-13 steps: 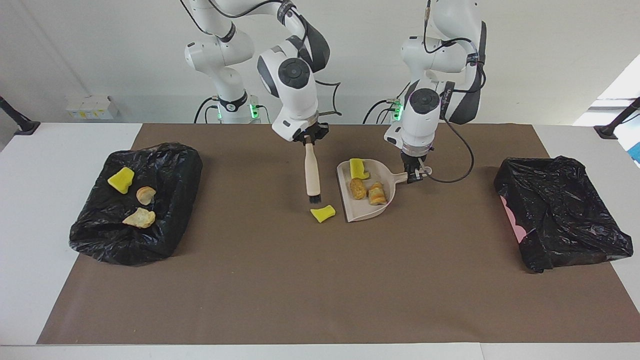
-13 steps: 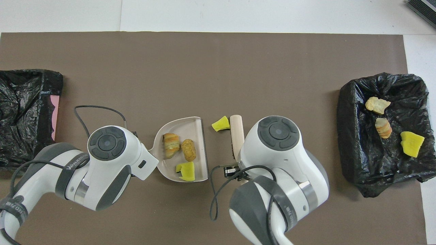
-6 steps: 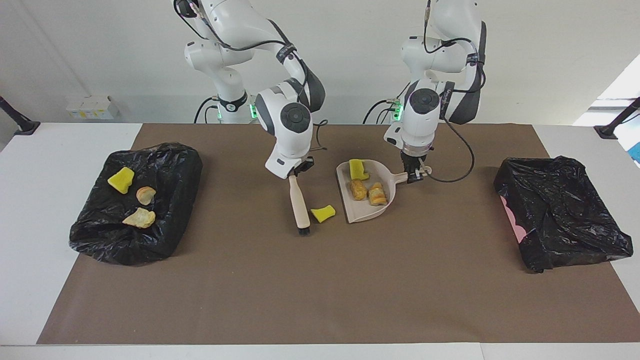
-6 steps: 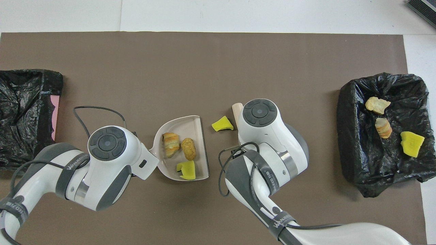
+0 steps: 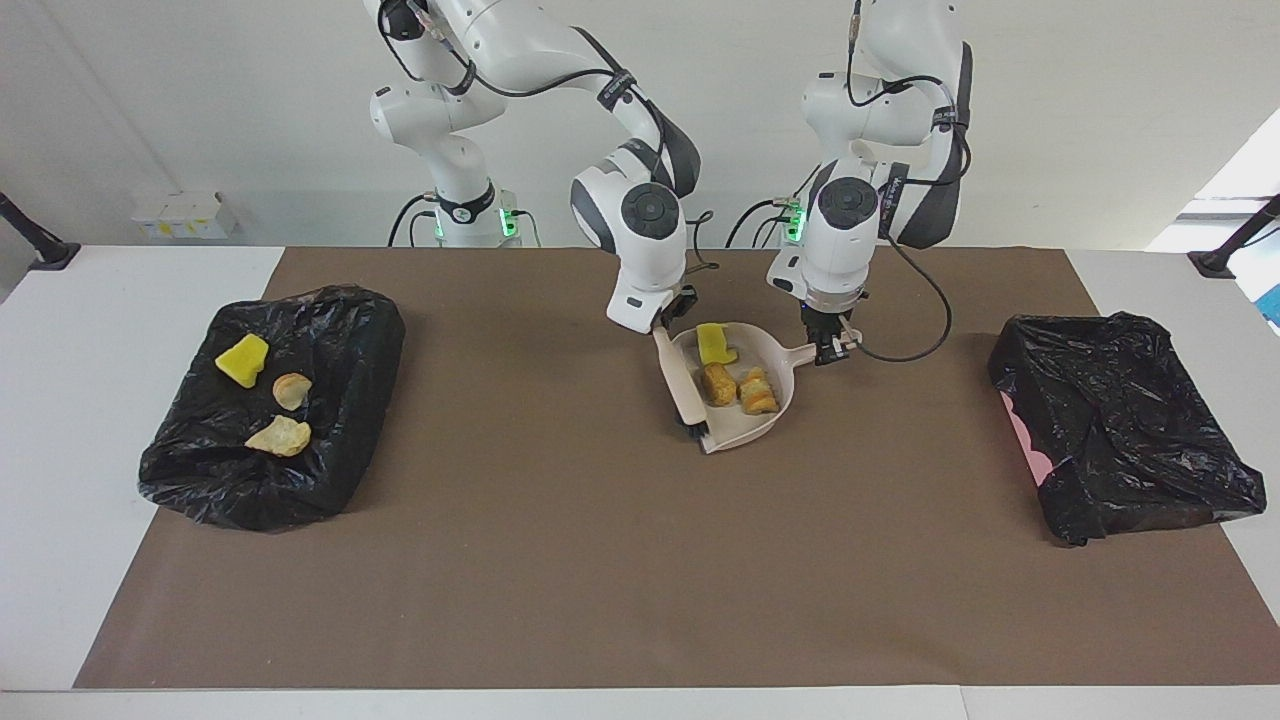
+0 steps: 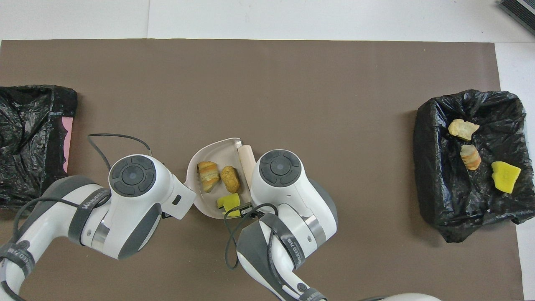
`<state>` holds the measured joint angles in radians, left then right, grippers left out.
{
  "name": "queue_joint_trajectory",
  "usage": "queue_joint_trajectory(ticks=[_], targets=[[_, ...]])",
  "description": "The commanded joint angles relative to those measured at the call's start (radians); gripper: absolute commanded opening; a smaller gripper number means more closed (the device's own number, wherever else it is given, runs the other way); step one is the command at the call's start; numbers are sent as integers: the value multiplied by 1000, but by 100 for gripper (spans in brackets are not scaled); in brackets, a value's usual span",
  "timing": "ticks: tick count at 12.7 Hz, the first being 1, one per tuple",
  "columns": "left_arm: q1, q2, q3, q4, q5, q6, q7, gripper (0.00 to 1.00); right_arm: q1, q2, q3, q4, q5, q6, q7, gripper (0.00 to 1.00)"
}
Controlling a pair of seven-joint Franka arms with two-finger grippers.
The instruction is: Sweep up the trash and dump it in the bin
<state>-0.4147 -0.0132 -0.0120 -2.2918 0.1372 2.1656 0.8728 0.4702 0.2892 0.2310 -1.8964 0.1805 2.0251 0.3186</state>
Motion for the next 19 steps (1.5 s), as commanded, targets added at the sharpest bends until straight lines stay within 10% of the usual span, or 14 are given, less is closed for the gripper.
queue_joint_trajectory(ticks=[1, 10, 19], targets=[[-3, -18, 1, -17, 15, -21, -41, 0, -21, -19, 8, -21, 33, 8, -39, 0], [-3, -19, 1, -18, 15, -30, -40, 0, -5, -68, 31, 7, 278, -49, -105, 0], [7, -13, 1, -6, 15, -30, -23, 0, -108, -179, 19, 10, 130, -264, -72, 0]])
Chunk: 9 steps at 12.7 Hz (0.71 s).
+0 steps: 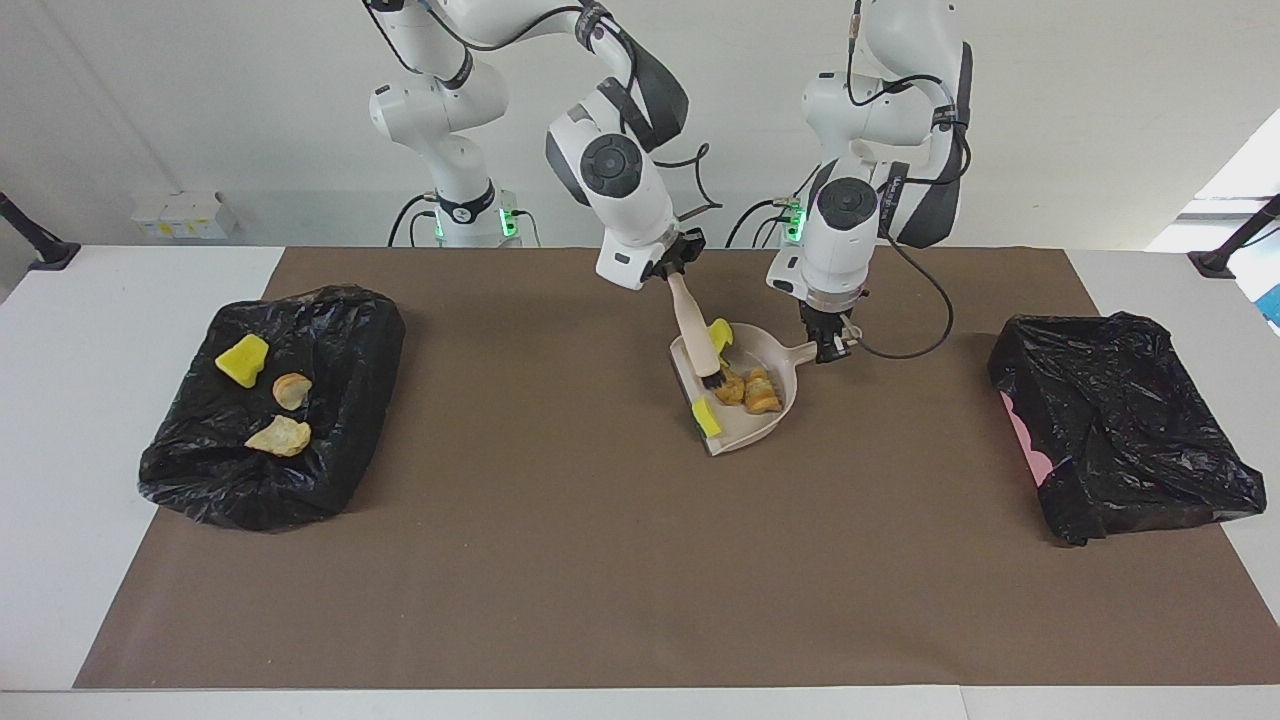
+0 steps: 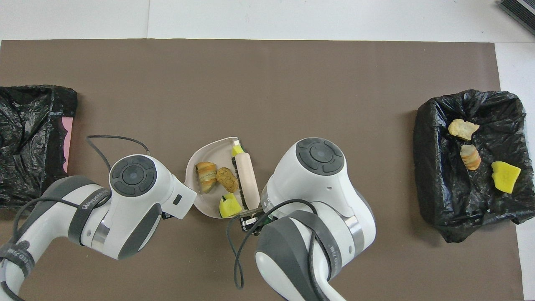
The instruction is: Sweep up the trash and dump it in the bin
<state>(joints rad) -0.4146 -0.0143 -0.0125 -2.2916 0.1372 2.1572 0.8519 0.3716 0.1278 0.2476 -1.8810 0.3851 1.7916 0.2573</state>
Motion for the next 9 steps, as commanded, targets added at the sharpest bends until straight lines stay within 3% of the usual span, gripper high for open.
queue_joint_trajectory(ticks=[1, 5, 9], targets=[[7, -7, 2, -2, 15, -22, 1, 0, -10, -25, 2, -13, -109, -32, 32, 0], [54, -16, 5, 50, 15, -57, 92, 0, -54, -57, 6, -99, -186, -12, 65, 0], [157, -38, 8, 125, 15, -140, 298, 0, -11, -111, 12, -185, -186, 53, 196, 0]])
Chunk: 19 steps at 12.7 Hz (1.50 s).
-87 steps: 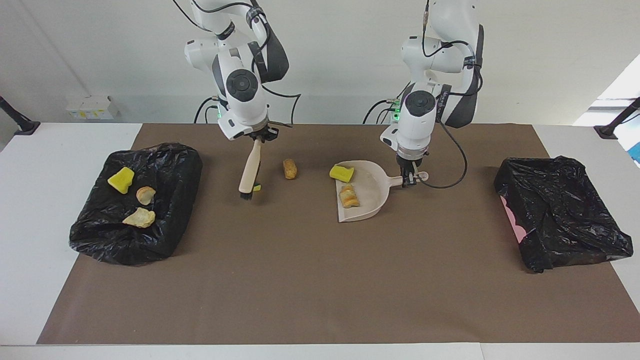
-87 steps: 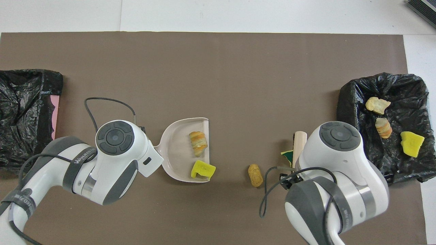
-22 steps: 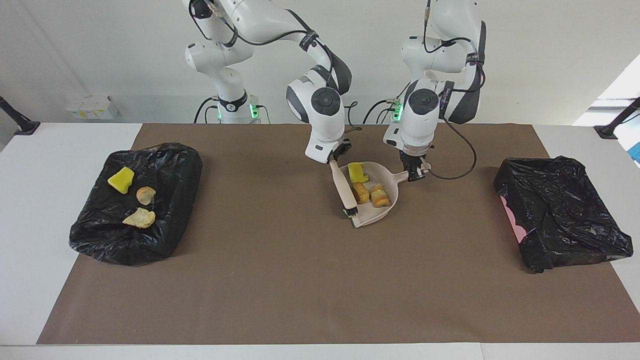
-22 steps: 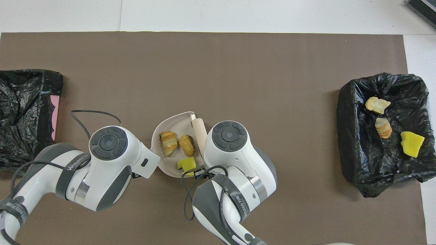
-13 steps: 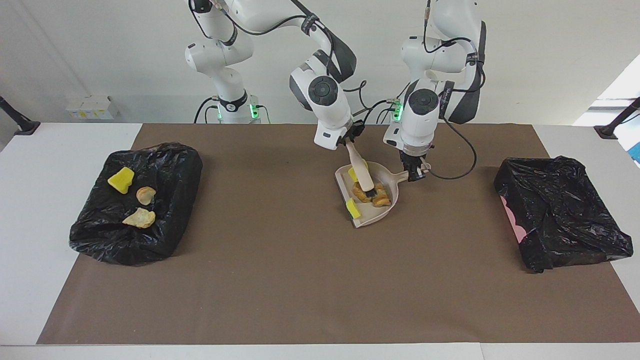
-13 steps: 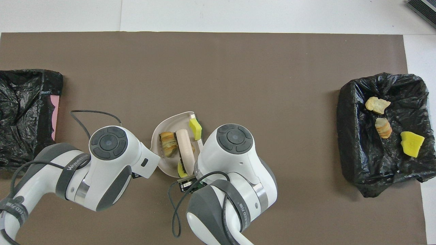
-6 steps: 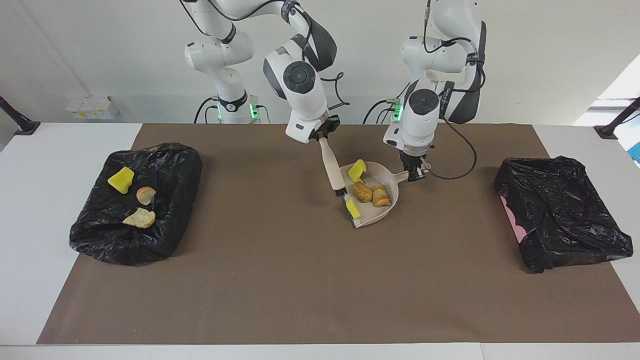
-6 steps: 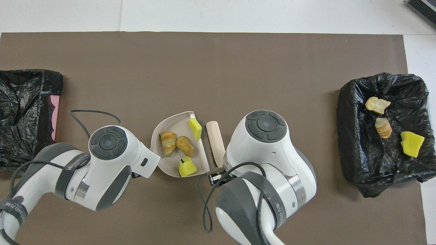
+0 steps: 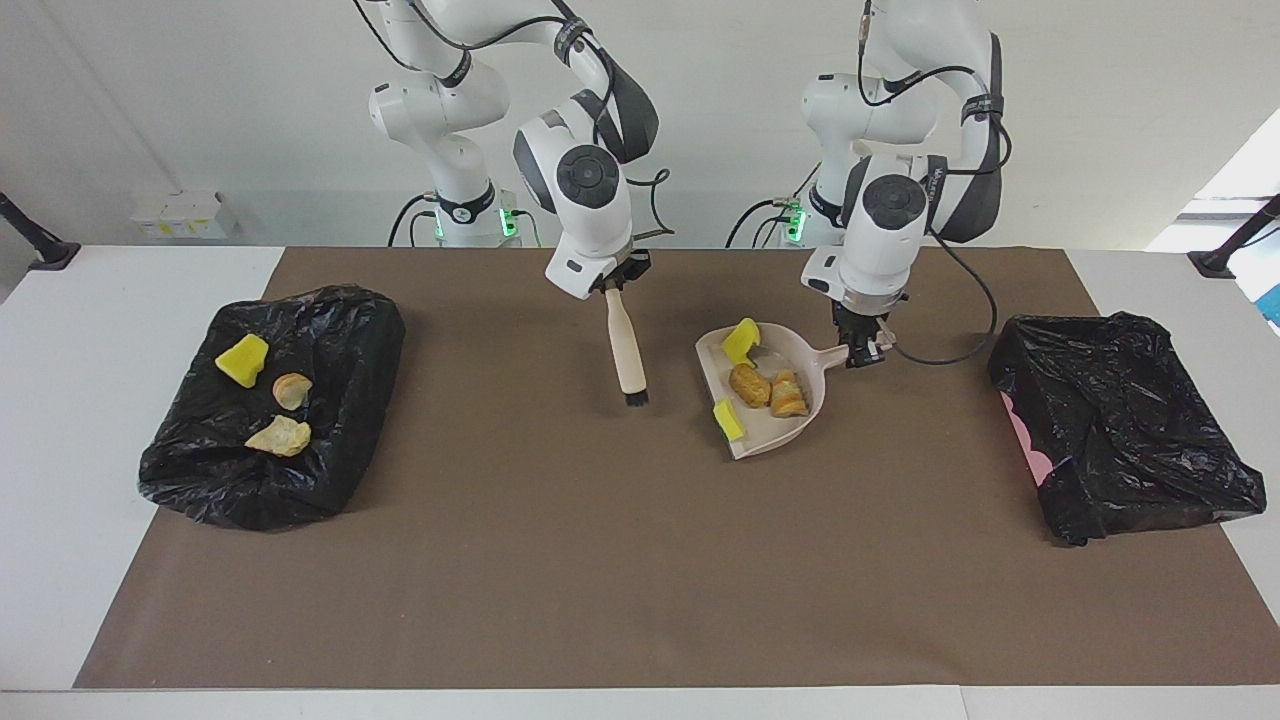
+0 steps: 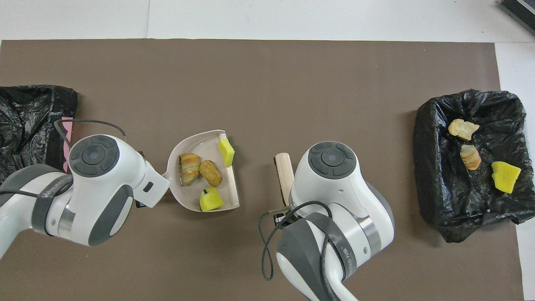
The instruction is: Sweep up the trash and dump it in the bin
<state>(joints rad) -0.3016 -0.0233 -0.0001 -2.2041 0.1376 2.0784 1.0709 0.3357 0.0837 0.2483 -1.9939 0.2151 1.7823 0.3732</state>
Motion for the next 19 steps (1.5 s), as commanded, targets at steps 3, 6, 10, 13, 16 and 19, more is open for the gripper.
queue_joint_trajectory(ticks=[3, 6, 10, 13, 16, 19], targets=[[177, -73, -5, 87, 13, -112, 236, 0, 173, -18, 11, -74, -14, 158, 295, 0], [315, -76, -1, 177, 7, -159, 395, 0, 310, 92, 8, -5, -23, 235, 476, 0], [583, -67, 2, 250, -186, -167, 613, 0, 367, 183, 11, 53, -97, 247, 555, 0], [752, -49, 3, 306, -279, -176, 731, 0, 381, 214, 9, 52, -103, 261, 555, 0], [864, -26, 12, 357, -336, -179, 826, 0, 359, 193, 9, 78, -128, 241, 544, 100], [903, 41, 18, 469, -270, -172, 902, 0, 344, 182, 2, 179, -146, 131, 541, 100]])
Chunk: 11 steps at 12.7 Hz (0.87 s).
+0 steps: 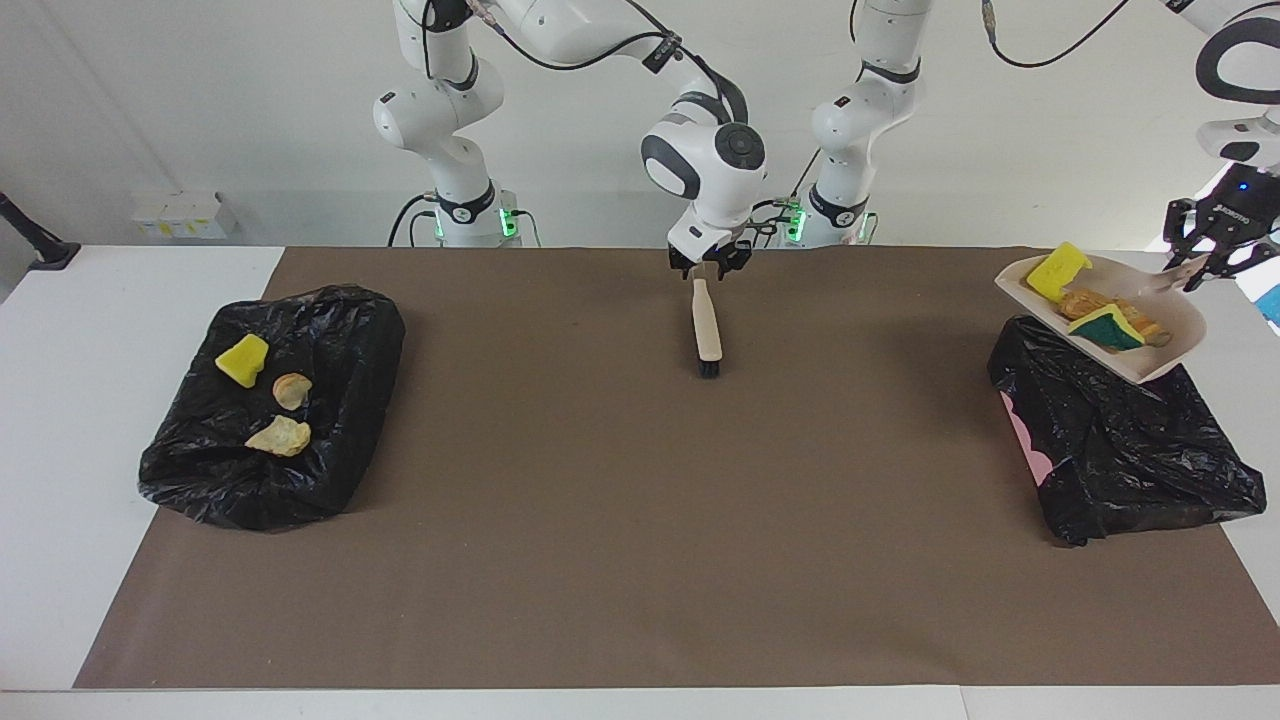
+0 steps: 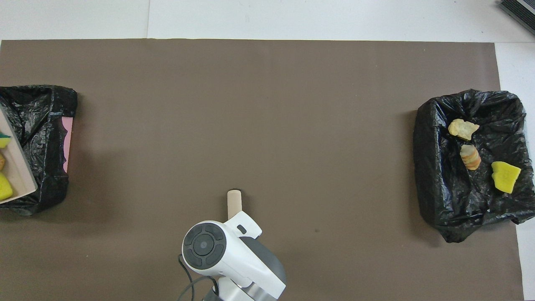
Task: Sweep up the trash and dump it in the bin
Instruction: 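Tip the dustpan with the left gripper to dump scraps into the bag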
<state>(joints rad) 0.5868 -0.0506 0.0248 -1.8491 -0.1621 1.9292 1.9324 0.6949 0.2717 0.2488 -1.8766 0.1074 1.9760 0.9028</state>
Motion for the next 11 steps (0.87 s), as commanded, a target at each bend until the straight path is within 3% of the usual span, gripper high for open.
queue_joint_trajectory(ticks=[1, 4, 7, 9, 11], targets=[[10, 110, -5, 192, 126, -22, 42, 0, -32, -14, 1, 80, -47, -78, 10, 100], [-5, 219, -9, 343, 295, 6, 39, 0, -127, -92, 4, 96, -51, -120, -103, 100], [-71, 222, -17, 308, 525, 212, 8, 0, -219, -138, 3, 158, -52, -222, -257, 100], [-103, 221, -16, 288, 613, 215, -79, 0, -283, -138, 1, 233, -54, -305, -336, 100], [-123, 218, -16, 237, 787, 255, -172, 0, -388, -150, 3, 281, -38, -362, -477, 100]])
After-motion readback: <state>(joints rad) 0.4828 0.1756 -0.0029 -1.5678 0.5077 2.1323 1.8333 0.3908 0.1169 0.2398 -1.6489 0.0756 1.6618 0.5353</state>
